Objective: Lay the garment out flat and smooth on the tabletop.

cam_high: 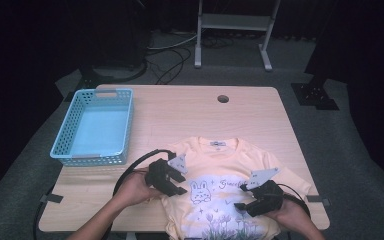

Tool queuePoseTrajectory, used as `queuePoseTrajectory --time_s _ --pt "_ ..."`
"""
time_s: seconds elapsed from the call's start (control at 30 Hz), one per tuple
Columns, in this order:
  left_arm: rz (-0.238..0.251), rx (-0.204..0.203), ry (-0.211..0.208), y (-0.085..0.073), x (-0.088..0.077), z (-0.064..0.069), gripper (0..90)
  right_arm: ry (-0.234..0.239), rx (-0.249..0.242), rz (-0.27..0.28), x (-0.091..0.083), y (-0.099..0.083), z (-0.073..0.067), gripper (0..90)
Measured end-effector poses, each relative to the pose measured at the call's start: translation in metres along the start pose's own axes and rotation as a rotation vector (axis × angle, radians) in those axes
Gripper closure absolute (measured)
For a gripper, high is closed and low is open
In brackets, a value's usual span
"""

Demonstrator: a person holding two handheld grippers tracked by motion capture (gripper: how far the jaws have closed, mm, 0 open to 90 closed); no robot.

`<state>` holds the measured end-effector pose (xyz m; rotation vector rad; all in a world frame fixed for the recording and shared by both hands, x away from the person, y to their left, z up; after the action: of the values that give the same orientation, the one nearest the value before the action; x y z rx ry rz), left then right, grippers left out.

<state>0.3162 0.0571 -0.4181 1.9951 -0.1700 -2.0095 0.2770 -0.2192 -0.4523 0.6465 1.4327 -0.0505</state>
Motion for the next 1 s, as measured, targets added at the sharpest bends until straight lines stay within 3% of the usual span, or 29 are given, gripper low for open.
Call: queuePoseTrajectory --time_s 0.23,0.63,0.67,0.8,1.0 --pt "-0.008 0.021 -0.029 0.009 0.012 0.011 55.4 0.0 0.0 0.007 0.0 -0.001 0.0 35.3" --pt "-0.034 0.005 -0.044 0.012 0.027 0.023 46.2 -0.002 0.009 0.012 0.001 0.0 0.001 30.3" --pt "-0.043 0.006 -0.028 0.012 0.027 0.023 46.2 -0.002 0.009 0.011 0.002 0.0 0.001 30.1" --pt "-0.075 -0.007 0.005 0.01 0.028 0.023 30.6 0.002 0.015 0.01 0.003 0.003 0.0 27.4" --pt "-0.089 -0.02 0.036 0.006 0.027 0.014 28.5 0.002 0.013 -0.004 0.007 0.013 -0.001 23.5"
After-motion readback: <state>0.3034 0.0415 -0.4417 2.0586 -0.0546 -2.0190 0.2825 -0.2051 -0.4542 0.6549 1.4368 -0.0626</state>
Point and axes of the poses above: each handheld gripper's, and its own axes: x roughly forward along the jaws, y roughly out of its top, z roughly to its right, the point moved 3 cm from there along x, roughly forward along the jaws, and after that the axes turned 15 degrees about -z, right-handed, at the moved point
